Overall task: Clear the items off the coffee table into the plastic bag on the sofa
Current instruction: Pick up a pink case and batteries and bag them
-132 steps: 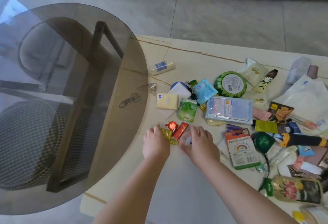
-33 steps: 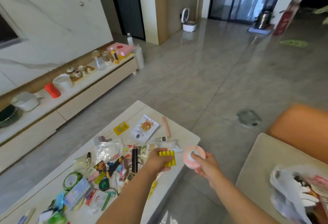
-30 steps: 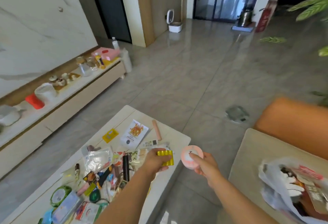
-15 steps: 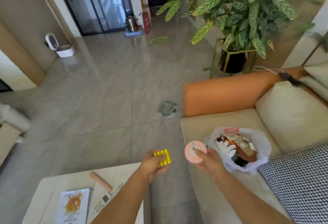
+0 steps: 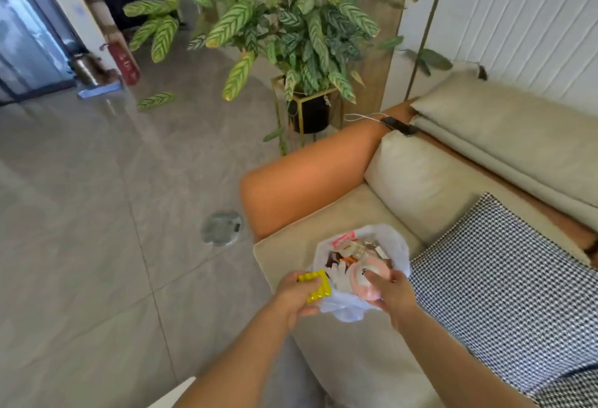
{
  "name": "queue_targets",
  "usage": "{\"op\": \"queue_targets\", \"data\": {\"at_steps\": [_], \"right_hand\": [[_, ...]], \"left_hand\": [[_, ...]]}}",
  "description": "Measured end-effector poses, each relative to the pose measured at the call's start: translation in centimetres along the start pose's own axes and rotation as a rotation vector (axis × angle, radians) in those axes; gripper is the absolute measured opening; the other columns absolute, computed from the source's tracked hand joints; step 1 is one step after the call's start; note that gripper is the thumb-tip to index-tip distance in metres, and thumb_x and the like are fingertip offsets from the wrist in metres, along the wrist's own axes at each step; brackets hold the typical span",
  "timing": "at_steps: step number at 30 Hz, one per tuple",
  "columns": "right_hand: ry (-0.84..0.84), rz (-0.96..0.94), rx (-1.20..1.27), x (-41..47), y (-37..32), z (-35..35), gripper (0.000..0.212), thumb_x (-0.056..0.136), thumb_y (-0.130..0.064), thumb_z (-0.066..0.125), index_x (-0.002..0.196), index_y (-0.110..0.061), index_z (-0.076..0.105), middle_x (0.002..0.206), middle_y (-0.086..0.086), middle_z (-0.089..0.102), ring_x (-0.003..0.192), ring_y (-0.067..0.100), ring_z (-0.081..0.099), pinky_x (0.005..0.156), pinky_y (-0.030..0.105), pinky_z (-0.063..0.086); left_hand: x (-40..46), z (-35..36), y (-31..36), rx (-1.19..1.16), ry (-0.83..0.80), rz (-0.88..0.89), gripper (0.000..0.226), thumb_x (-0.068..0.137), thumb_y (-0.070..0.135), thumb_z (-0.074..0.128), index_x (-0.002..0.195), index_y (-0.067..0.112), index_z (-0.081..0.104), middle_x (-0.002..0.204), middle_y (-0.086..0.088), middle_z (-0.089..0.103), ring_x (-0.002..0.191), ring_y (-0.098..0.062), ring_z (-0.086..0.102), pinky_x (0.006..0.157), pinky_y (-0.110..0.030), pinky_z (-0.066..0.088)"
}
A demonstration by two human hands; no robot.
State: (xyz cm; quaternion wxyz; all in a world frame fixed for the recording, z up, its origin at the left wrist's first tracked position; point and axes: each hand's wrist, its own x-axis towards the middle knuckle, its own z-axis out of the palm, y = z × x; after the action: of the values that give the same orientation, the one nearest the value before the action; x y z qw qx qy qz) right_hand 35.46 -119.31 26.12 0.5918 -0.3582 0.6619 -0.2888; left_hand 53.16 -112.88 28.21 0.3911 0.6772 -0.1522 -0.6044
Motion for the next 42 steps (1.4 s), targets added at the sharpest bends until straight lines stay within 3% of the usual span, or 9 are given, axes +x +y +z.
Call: {"op": "queue_targets", "data": {"at_steps": [5, 10, 15, 19, 23, 27, 29, 36, 42], "right_hand": [[0.048, 0.029, -0.024, 4.0, -2.0, -1.3, 0.032, 0.082, -0.017, 0.07, 0.109, -0.007, 0.057, 0.093, 0.008, 0.061, 0.095, 0.032, 0.06, 0.083, 0.047, 0.055], [0.031, 0.071, -0.056, 9.1, -2.6, -1.7, 0.033, 0.083, -0.019, 0.069, 0.11, -0.003, 0.062, 0.097, 0.015, 0.066, 0.093, 0.033, 0.063, 0.082, 0.048, 0.056], [0.032, 0.137, -0.135, 12.8, -1.8, -1.4, 0.042, 0.086, -0.023, 0.064, 0.12, -0.002, 0.054, 0.102, 0.012, 0.061, 0.096, 0.031, 0.059, 0.09, 0.05, 0.052], [0.046, 0.154, -0.236, 16.2, -1.3, -1.2, 0.039, 0.088, -0.015, 0.061, 0.122, 0.0, 0.049, 0.097, 0.01, 0.056, 0.092, 0.026, 0.055, 0.088, 0.04, 0.048], [0.106, 0.193, -0.256, 20.8, -0.3, -0.6, 0.036, 0.09, -0.013, 0.057, 0.123, -0.001, 0.048, 0.093, 0.008, 0.057, 0.086, 0.024, 0.055, 0.083, 0.04, 0.049], [0.145, 0.252, -0.258, 25.3, 0.4, 0.7, 0.035, 0.092, -0.016, 0.053, 0.122, 0.0, 0.049, 0.096, 0.012, 0.058, 0.086, 0.026, 0.056, 0.074, 0.037, 0.048], [0.154, 0.275, -0.202, 27.2, 1.0, 1.4, 0.039, 0.09, -0.017, 0.056, 0.125, -0.002, 0.046, 0.099, 0.013, 0.059, 0.092, 0.03, 0.061, 0.081, 0.045, 0.055], [0.245, 0.246, -0.17, 31.2, 3.5, 3.2, 0.035, 0.093, -0.019, 0.052, 0.124, -0.005, 0.044, 0.113, 0.019, 0.059, 0.1, 0.033, 0.059, 0.092, 0.047, 0.049], [0.177, 0.166, -0.356, 30.5, 5.3, 3.9, 0.03, 0.093, -0.004, 0.04, 0.121, -0.011, 0.046, 0.102, 0.005, 0.059, 0.083, 0.018, 0.052, 0.063, 0.025, 0.044]], "left_hand": [[4.0, 4.0, 2.7, 0.009, 0.001, -0.057, 0.014, 0.088, 0.007, 0.064, 0.092, 0.015, 0.053, 0.106, -0.012, 0.058, 0.096, -0.026, 0.059, 0.072, -0.037, 0.056], [7.9, 7.2, 4.7, 0.017, 0.019, -0.095, 0.024, 0.087, 0.001, 0.064, 0.107, 0.007, 0.051, 0.107, -0.012, 0.055, 0.093, -0.026, 0.057, 0.063, -0.029, 0.057], [11.7, 9.6, 5.3, 0.076, 0.026, -0.137, 0.017, 0.09, -0.005, 0.055, 0.086, 0.011, 0.052, 0.086, -0.006, 0.053, 0.073, -0.018, 0.055, 0.063, -0.029, 0.052], [15.5, 10.9, 5.1, 0.136, 0.058, -0.201, 0.026, 0.091, -0.005, 0.05, 0.074, 0.015, 0.051, 0.087, -0.01, 0.054, 0.087, -0.028, 0.054, 0.075, -0.037, 0.052], [21.0, 11.5, 4.4, 0.142, 0.056, -0.284, 0.028, 0.089, -0.006, 0.048, 0.068, 0.012, 0.052, 0.055, 0.0, 0.06, 0.068, -0.019, 0.054, 0.068, -0.028, 0.052], [27.0, 12.4, 2.8, 0.178, 0.079, -0.342, 0.019, 0.093, 0.0, 0.049, 0.108, 0.01, 0.054, 0.1, -0.011, 0.058, 0.093, -0.027, 0.056, 0.076, -0.035, 0.054], [29.4, 12.8, 1.8, 0.184, 0.091, -0.356, 0.026, 0.094, 0.002, 0.048, 0.119, 0.009, 0.051, 0.101, -0.01, 0.056, 0.096, -0.027, 0.056, 0.082, -0.038, 0.053], [34.4, 13.2, -1.5, 0.154, 0.129, -0.266, 0.036, 0.096, 0.002, 0.042, 0.126, 0.023, 0.045, 0.117, -0.012, 0.056, 0.104, -0.03, 0.06, 0.068, -0.033, 0.056], [34.1, 13.2, -2.7, 0.293, 0.098, -0.213, 0.034, 0.097, 0.013, 0.039, 0.127, 0.02, 0.053, 0.125, -0.023, 0.056, 0.117, -0.043, 0.052, 0.102, -0.053, 0.043]]}}
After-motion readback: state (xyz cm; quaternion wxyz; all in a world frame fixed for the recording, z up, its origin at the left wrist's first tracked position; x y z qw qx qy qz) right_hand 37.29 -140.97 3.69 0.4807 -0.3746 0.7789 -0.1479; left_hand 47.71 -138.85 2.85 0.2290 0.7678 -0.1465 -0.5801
